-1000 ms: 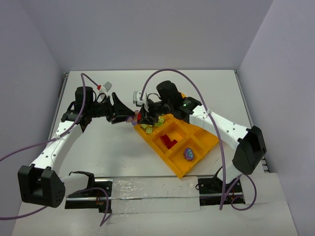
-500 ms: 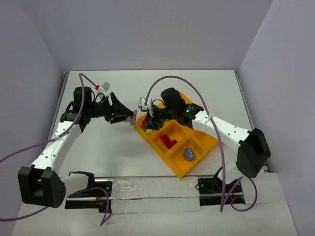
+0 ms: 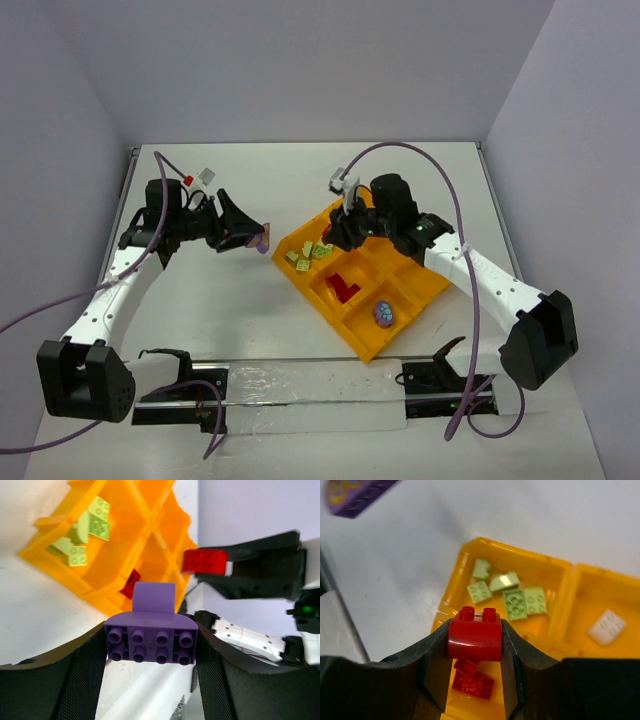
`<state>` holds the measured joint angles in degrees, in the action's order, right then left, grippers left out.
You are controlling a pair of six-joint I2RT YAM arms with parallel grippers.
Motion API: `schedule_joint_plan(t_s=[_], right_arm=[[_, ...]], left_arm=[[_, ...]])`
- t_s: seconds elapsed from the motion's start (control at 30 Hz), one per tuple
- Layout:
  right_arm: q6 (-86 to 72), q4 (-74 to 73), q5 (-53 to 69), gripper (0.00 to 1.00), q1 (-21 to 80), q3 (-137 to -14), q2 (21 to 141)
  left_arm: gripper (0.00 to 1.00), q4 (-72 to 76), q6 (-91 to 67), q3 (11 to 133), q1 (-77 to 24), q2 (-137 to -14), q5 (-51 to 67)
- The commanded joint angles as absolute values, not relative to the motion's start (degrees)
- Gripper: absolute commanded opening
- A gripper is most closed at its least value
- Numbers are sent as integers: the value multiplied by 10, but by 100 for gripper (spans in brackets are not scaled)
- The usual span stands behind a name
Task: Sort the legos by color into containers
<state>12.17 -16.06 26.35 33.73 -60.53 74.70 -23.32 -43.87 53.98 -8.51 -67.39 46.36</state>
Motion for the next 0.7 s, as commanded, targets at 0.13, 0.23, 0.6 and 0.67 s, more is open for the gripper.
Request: schedule_joint_plan(t_s=[0.13, 0.23, 0.6, 0.67], right_arm=[[-85, -156, 70, 0, 299, -530, 669], [-101, -157, 33, 0, 299, -515, 647], [-90, -194, 70, 18, 301, -490, 676], [-89, -189, 77, 27, 303, -487, 682]], left_arm=[[0, -263, -402, 579, -82, -685, 425], [0, -258, -404, 576, -82, -686, 430], [0, -243, -413, 580, -82, -692, 439], [0, -243, -413, 581, -82, -694, 440]])
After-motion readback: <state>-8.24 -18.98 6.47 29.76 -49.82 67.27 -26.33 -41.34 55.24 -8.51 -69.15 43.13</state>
